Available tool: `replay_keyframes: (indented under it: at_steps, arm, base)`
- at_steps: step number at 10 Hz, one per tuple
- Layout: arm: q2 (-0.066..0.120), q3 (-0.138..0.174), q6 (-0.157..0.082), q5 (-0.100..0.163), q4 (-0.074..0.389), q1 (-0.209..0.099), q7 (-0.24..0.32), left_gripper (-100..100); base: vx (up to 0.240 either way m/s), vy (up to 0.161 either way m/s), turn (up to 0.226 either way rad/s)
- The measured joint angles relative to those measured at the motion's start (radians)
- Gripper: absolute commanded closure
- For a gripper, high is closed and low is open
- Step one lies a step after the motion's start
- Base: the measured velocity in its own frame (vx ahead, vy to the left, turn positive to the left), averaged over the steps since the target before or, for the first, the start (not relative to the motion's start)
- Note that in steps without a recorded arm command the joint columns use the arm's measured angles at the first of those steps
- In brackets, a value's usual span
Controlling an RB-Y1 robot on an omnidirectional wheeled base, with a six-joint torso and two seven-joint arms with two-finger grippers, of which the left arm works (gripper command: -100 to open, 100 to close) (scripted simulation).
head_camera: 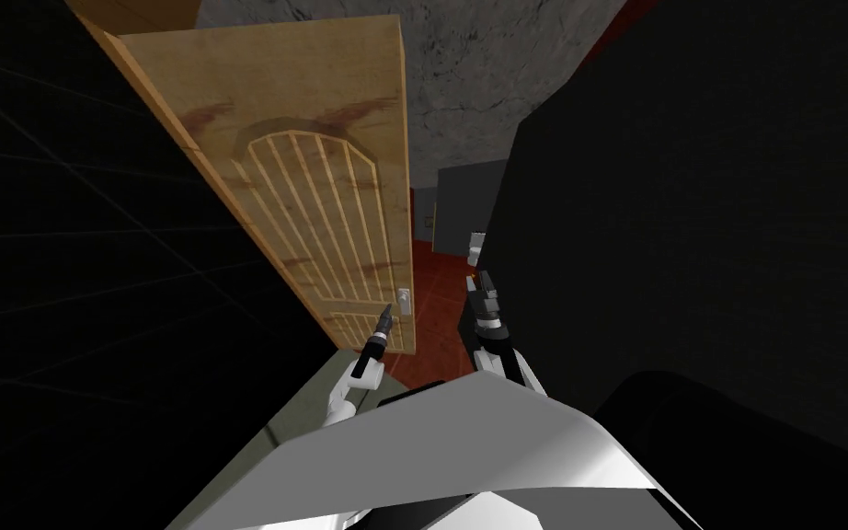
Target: Push the door open
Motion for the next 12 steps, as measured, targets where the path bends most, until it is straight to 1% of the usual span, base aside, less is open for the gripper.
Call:
replay_keyframes:
  at_steps: [1, 2, 3, 5, 8, 10, 11, 12]
  arm:
    - [-0.003, -0.008, 0.004, 0.002, -0.01, 0.005, 0.002, -100]
    - [-0.008, -0.015, 0.008, 0.003, -0.021, 0.012, 0.004, -100]
    - [-0.008, -0.016, 0.009, 0.003, -0.023, 0.013, 0.004, -100]
    - [-0.007, -0.011, 0.004, 0.002, -0.015, 0.009, 0.003, -100]
    - [-0.009, -0.002, -0.006, 0.001, -0.003, 0.0, 0.0, -100]
    - [-0.013, 0.004, -0.014, 0.0, 0.008, -0.006, -0.001, -100]
    - [-0.016, 0.007, -0.018, 0.0, 0.013, -0.008, -0.002, -100]
    - [-0.016, 0.007, -0.019, 0.0, 0.014, -0.009, -0.002, 100]
  base:
    - [-0.248, -0.025, 0.012]
    - [-0.109, -0.011, 0.0]
    - [0.084, -0.039, -0.034]
    - [0.179, -0.041, -0.016]
    - [0.186, -0.067, -0.019]
    - [0.192, -0.08, -0.026]
    - [0.089, -0.037, 0.002]
    - [-0.014, 0.004, 0.003]
